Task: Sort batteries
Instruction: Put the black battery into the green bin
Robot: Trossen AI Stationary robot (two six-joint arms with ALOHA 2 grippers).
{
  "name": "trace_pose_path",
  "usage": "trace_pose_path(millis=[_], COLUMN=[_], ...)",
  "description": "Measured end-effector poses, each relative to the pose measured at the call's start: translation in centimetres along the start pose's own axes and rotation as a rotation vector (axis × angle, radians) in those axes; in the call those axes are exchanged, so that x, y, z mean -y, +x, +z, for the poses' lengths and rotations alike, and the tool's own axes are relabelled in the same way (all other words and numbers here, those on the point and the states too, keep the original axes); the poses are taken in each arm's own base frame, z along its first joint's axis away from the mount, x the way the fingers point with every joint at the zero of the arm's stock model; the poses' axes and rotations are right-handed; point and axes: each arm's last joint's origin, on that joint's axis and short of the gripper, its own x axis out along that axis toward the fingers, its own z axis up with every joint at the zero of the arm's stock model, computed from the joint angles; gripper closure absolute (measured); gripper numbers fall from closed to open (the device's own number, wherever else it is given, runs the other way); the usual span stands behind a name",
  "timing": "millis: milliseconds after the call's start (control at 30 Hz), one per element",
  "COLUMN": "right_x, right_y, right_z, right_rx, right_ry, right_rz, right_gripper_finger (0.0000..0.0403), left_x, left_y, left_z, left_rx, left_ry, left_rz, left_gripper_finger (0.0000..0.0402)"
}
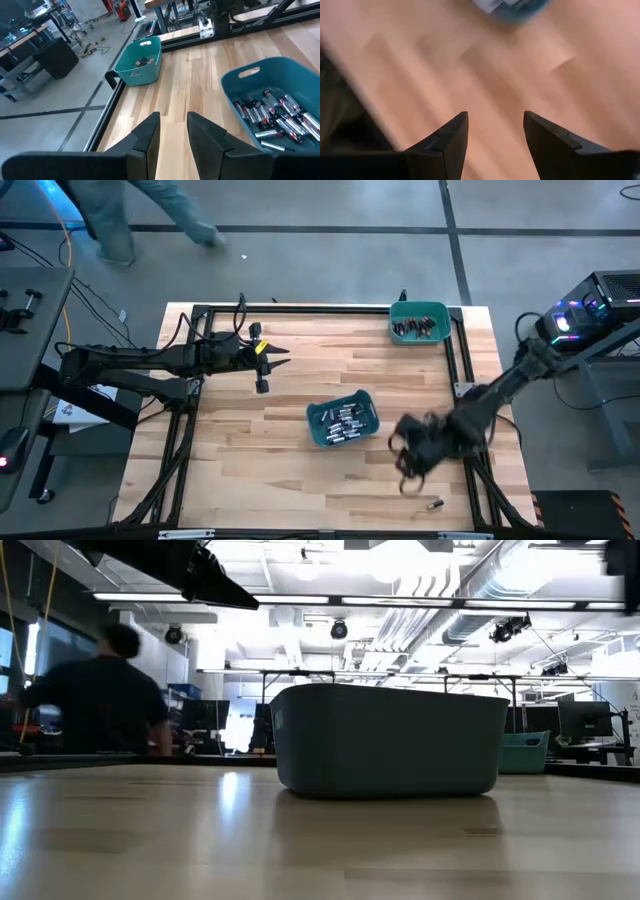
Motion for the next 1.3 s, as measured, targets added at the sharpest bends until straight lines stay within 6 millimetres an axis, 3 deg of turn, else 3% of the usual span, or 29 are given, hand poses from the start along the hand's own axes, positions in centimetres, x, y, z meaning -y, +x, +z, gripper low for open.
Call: trace_pose_path(millis=[200, 433, 600, 833, 1067, 1200, 1300], right_x=[-4.2, -5.6, -6.0, -5.9, -5.6, -5.3, -5.4], right_y=[3.5, 7.8, 8.4, 8.1, 10.0, 11.3, 11.9], right_z=[-4.5, -8.1, -9.7, -12.4, -14.8, -15.2, -15.4], right_rx=[-0.173, -0.461, -0.499, -0.445, -0.466, -0.452, -0.464], right_ry=[-0.182, -0.319, -0.467, -0.591, -0.642, -0.629, -0.627], right_rz=[0.087, 0.026, 0.062, 0.038, -0.055, -0.132, -0.142], right_gripper_finger=[0.0216, 0.0188, 0.0159, 0.0155, 0.0156, 0.0181, 0.0226], left_x=[-0.1, -0.1, 0.0, 0.0, 0.0, 0.0, 0.0], left_y=[0.0, 0.0, 0.0, 0.0, 0.0, 0.0, 0.0], left_z=[0.2, 0.2, 0.1, 0.1, 0.1, 0.1, 0.1], left_rx=[0.016, 0.016, 0.015, 0.012, 0.009, 0.009, 0.009], left_ry=[-0.007, -0.024, -0.025, -0.025, -0.026, -0.027, -0.028], left_rz=[0.005, 0.005, 0.005, 0.004, 0.003, 0.003, 0.003], left_gripper_finger=[0.0312, 0.0312, 0.0312, 0.0312, 0.0312, 0.0312, 0.0312])
